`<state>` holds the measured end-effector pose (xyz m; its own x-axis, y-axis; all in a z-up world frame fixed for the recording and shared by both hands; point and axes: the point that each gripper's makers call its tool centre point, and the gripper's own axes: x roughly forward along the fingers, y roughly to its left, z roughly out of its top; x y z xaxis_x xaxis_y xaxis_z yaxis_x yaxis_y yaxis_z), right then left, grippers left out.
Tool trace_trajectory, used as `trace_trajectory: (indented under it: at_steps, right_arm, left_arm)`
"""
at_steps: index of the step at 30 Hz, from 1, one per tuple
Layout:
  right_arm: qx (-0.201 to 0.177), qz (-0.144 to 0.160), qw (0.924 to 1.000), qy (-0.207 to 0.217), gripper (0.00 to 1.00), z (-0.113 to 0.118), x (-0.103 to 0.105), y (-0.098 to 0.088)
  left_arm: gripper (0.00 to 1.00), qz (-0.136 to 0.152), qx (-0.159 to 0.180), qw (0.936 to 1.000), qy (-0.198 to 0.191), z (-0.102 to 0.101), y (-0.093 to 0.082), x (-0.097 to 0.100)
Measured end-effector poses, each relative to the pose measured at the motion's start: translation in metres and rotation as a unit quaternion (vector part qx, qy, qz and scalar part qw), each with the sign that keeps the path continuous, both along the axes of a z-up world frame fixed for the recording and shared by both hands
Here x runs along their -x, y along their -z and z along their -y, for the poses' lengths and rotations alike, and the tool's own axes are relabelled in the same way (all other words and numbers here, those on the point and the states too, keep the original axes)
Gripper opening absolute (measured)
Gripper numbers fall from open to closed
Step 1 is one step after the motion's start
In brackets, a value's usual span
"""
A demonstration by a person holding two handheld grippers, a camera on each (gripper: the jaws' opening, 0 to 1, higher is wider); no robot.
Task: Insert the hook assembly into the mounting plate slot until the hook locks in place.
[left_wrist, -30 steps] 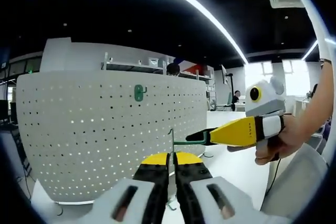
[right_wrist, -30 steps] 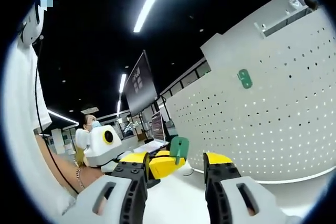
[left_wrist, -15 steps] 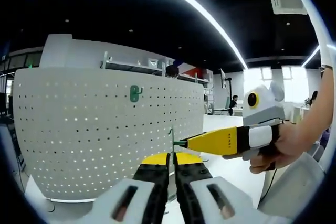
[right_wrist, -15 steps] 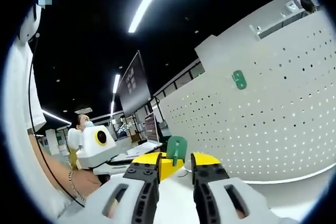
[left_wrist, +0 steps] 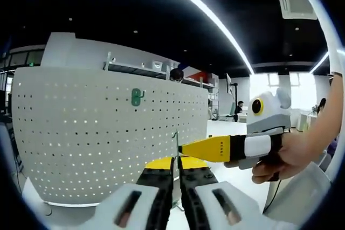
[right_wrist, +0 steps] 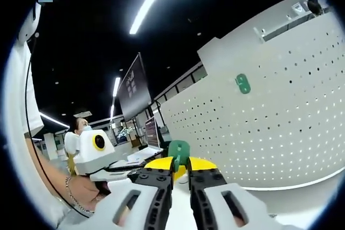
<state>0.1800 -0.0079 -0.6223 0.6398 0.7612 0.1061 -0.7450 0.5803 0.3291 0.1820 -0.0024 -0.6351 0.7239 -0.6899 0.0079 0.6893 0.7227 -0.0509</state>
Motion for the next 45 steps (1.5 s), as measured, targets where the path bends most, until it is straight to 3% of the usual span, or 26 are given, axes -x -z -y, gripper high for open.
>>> trace_trajectory:
  at_steps: [24, 30, 32, 35, 41, 45]
  right_arm:
    - [-0.019, -0.021, 0.9995, 0.014, 0.01, -0.001, -0.002, 0.002]
    - [-0.001, -0.017, 0.9998, 0.014, 0.0, -0.002, -0.001, 0.004]
    - [-0.01, -0.019, 0.9997, 0.01, 0.0, -0.002, -0.001, 0.002]
    - [-0.01, -0.021, 0.9997, 0.007, 0.0, -0.001, -0.002, 0.0]
    - [-0.016, -0.03, 0.9994, 0.004, 0.0, 0.0, -0.001, 0.001]
    - [-0.015, -0.033, 0.9994, 0.003, 0.0, -0.001, 0.0, 0.002]
  left_arm:
    - [0.03, -0.007, 0.0, 1.0, -0.005, 0.0, 0.004, -0.002]
    - [0.05, -0.008, -0.01, 0.9999, -0.004, 0.0, 0.007, -0.002]
    - [0.14, -0.015, -0.006, 0.9999, -0.001, 0.001, 0.008, -0.003]
    - [0.38, -0.022, -0.005, 0.9997, -0.004, -0.002, 0.011, -0.005]
    - [0.65, -0.014, -0.024, 0.9996, 0.003, 0.001, 0.014, -0.004]
    - [0.76, -0.017, -0.036, 0.9992, 0.006, 0.003, 0.02, -0.003]
